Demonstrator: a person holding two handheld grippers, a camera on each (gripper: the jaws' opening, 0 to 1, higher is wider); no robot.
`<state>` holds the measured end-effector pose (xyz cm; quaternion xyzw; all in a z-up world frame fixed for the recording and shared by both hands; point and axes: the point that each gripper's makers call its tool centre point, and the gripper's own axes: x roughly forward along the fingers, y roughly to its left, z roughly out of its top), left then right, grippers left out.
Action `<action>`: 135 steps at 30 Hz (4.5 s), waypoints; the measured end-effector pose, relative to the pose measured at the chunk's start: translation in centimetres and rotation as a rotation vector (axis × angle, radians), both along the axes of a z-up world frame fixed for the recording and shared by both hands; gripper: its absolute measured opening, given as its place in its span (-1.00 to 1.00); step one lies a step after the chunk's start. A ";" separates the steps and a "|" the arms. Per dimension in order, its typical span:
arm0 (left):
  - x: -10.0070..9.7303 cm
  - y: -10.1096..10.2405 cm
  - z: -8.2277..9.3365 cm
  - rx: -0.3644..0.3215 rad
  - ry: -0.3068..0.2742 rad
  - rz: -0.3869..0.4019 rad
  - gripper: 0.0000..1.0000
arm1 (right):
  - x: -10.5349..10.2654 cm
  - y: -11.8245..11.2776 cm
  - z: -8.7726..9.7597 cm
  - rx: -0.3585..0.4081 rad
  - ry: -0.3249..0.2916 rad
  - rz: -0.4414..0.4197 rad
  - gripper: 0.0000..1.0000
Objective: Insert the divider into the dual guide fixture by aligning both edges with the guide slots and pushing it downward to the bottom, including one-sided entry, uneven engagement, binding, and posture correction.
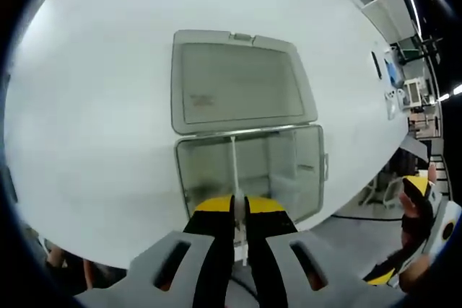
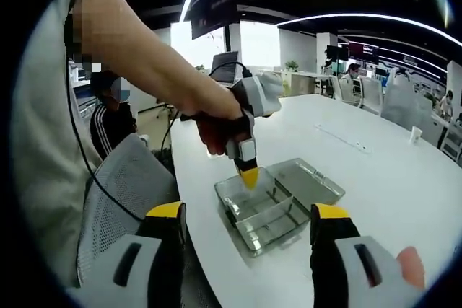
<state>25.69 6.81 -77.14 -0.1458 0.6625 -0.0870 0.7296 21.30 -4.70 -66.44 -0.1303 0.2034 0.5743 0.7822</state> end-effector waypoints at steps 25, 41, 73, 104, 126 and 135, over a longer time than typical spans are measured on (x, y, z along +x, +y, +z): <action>0.0 -0.1 0.0 0.009 0.003 -0.003 -0.97 | 0.0 -0.3 -0.2 0.002 0.005 -0.006 0.35; 0.1 -0.1 -0.3 0.026 0.002 -0.015 -0.97 | -0.1 -0.6 -0.3 -0.001 0.008 -0.013 0.35; 0.4 -1.0 -0.7 0.208 0.003 -0.231 -0.96 | 0.0 -0.9 -0.4 -0.004 0.010 -0.018 0.34; 0.3 -0.9 -2.1 0.232 0.032 -0.254 -0.96 | 0.4 -1.6 -0.4 -0.018 0.014 -0.026 0.33; 0.1 -0.9 -2.9 0.218 0.027 -0.217 -0.97 | 0.4 -2.2 -0.4 -0.025 0.019 -0.036 0.33; 0.1 -0.9 -3.1 0.205 0.018 -0.208 -0.97 | 0.4 -2.2 -0.4 -0.027 0.018 -0.038 0.33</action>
